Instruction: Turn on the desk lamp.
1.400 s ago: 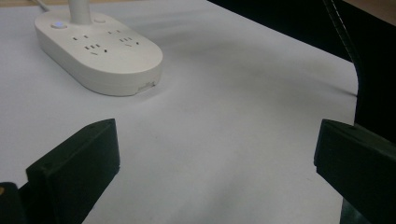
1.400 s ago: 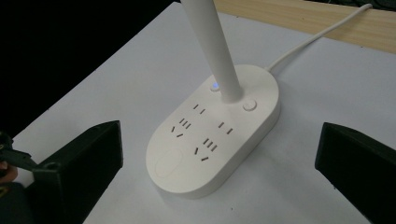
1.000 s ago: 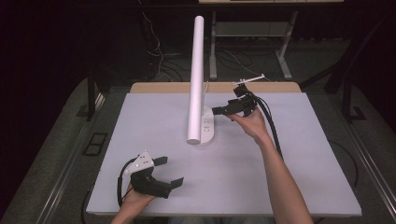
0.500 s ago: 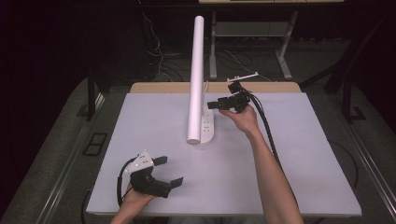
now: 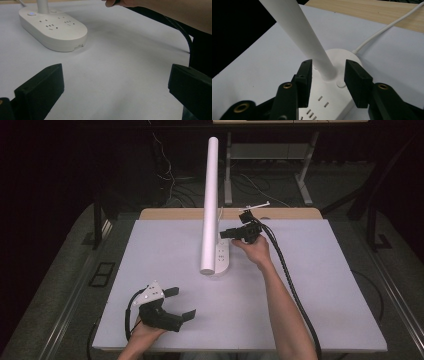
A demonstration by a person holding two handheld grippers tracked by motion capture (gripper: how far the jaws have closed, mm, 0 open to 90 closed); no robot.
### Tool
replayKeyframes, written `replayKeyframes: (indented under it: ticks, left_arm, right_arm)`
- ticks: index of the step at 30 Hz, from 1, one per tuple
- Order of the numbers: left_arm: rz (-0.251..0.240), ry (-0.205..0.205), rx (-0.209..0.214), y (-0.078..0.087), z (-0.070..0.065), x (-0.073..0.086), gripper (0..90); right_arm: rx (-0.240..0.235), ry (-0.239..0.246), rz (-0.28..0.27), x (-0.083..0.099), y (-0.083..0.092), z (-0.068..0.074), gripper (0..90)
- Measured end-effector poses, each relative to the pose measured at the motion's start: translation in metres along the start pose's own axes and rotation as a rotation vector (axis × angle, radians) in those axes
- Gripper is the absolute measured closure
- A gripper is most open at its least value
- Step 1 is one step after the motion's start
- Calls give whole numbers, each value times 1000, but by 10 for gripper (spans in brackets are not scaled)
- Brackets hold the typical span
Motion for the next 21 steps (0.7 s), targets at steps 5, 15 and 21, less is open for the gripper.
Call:
replayKeyframes:
  ticks: [5,15,21]
  left_arm:
    - [0,-2,1,0,0,0,0]
    - [4,-9,4,0,0,0,0]
    - [5,-13,4,0,0,0,0]
  right_arm:
    - [-5,0,0,1,-3,-3,671]
    - [-42,6,6,4,-14,-10,893]
    - [-34,8,-5,6,-20,-13,894]
Point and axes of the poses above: each handheld gripper's, and its own axes: y roughly backward along the jaws, x roughly out of its underside, z roughly to its left, the point moved 1 cm from there along -y, roughly forward along the jaws, and after that the axes turned 12 degrees about -y, right-handed, at the moved point
